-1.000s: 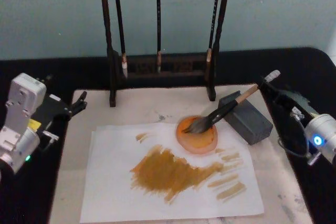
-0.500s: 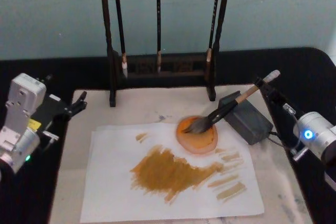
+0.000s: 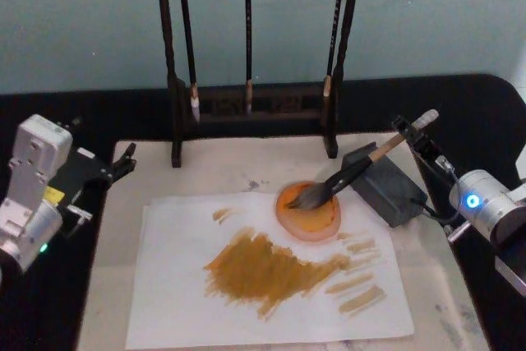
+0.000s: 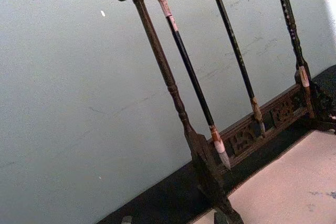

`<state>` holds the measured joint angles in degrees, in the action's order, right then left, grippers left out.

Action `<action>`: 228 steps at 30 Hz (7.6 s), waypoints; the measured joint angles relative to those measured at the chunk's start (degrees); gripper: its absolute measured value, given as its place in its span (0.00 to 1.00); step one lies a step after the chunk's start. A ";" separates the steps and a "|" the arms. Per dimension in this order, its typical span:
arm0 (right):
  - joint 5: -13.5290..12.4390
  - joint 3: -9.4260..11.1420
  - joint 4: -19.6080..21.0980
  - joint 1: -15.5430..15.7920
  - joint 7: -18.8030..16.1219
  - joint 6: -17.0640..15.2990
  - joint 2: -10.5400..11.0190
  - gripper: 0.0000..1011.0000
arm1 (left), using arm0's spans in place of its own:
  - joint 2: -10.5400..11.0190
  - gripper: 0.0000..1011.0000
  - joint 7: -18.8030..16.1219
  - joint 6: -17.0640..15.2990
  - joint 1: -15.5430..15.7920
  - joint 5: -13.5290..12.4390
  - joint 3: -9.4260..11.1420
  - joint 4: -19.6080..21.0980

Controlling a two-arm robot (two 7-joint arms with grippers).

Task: Pick up the brush from the inkstone, write on the paper, then place the brush back to its original position.

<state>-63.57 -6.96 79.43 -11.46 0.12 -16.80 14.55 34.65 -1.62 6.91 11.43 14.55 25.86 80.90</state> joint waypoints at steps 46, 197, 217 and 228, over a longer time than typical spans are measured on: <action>-6.72 -3.97 -5.48 -3.37 -1.40 2.27 2.35 0.99 | 0.00 1.00 0.00 0.00 0.00 0.00 0.00 0.00; 27.62 -14.67 23.81 8.76 -31.42 19.79 23.31 0.17 | 0.00 1.00 0.00 0.00 0.00 0.00 0.00 0.00; 29.69 -16.88 23.99 8.89 -33.13 19.12 22.44 0.17 | 0.00 1.00 0.00 0.00 0.00 0.00 0.00 0.00; 30.34 -16.64 24.17 9.98 -32.57 18.87 22.83 0.17 | 0.00 1.00 0.00 0.00 0.00 0.00 0.00 0.00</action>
<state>-33.23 -23.60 103.60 -1.48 -32.44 2.07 37.38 34.65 -1.62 6.91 11.43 14.55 25.86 80.90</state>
